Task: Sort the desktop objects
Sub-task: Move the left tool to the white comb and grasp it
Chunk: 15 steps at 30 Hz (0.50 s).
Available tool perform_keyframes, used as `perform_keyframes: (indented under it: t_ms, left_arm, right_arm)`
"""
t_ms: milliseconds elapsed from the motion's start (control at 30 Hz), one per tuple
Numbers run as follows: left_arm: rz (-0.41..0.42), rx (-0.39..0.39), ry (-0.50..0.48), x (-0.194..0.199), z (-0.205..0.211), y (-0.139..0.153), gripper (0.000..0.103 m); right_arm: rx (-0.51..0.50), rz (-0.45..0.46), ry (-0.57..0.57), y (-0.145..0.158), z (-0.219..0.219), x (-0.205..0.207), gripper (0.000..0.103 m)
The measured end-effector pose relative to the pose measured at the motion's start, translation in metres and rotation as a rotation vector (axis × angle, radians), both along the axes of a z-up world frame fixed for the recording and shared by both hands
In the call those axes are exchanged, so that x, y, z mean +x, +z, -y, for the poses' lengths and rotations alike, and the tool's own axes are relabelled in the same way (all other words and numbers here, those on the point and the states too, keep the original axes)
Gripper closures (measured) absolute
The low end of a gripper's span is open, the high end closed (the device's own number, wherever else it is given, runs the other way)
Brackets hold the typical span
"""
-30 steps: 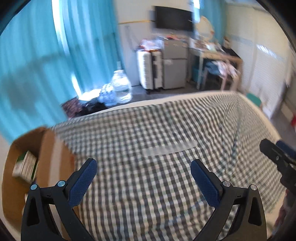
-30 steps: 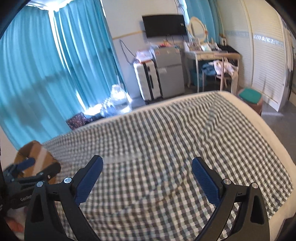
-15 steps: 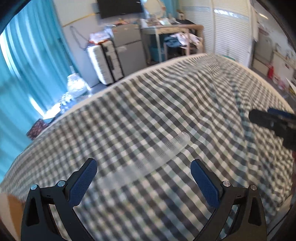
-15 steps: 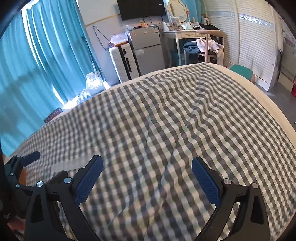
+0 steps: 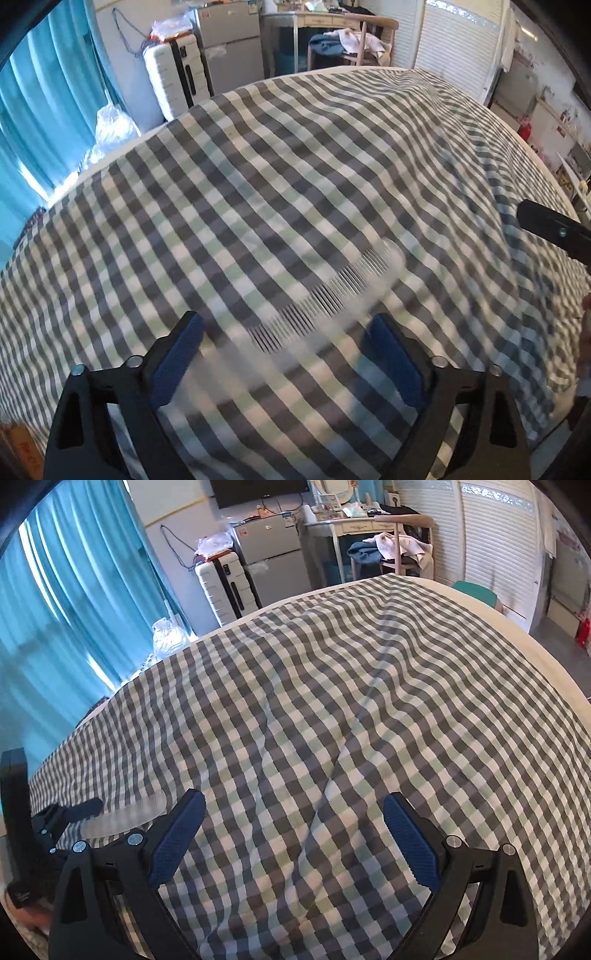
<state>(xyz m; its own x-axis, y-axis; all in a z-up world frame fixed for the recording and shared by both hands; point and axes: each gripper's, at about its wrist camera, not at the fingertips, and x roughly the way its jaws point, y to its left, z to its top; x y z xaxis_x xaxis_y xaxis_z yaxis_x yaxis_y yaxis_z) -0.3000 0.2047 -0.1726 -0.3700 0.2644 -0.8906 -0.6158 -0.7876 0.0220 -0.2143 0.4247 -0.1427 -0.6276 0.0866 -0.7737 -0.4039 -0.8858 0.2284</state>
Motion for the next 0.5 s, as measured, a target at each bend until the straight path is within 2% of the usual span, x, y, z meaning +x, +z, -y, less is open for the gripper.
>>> perform_keyframes:
  t_ms: [67,200,267,333,400,433,467,500]
  left_arm:
    - [0.031,-0.006,-0.014,0.015,-0.001,0.001,0.010]
    - [0.111,-0.016,-0.114,0.051,-0.012,0.000,0.010]
    - [0.083,-0.045,-0.157,0.065,-0.019,0.000,0.010]
    - [0.086,-0.050,-0.134,0.066,-0.023,-0.003,0.010]
    - [0.093,-0.012,-0.103,0.063,-0.023,-0.001,0.010]
    - [0.100,0.012,-0.087,0.060,-0.022,-0.001,0.013]
    - [0.104,0.026,-0.069,0.057,-0.020,-0.001,0.035]
    - [0.112,0.024,-0.061,0.054,-0.019,0.000,0.044]
  right_arm:
    - [0.004,0.004,-0.005,0.002,0.003,0.003,0.006]
    - [-0.002,-0.002,-0.010,0.007,0.002,0.008,0.006]
    - [-0.004,-0.008,-0.009,0.009,0.000,0.011,0.006]
    - [-0.010,-0.013,-0.011,0.011,-0.001,0.013,0.006]
    - [-0.020,-0.017,-0.010,0.011,-0.003,0.014,0.006]
    - [-0.022,-0.016,-0.010,0.011,-0.004,0.014,0.006]
    - [-0.024,-0.015,-0.008,0.011,-0.004,0.014,0.006]
    - [-0.026,-0.014,-0.005,0.011,-0.007,0.015,0.006]
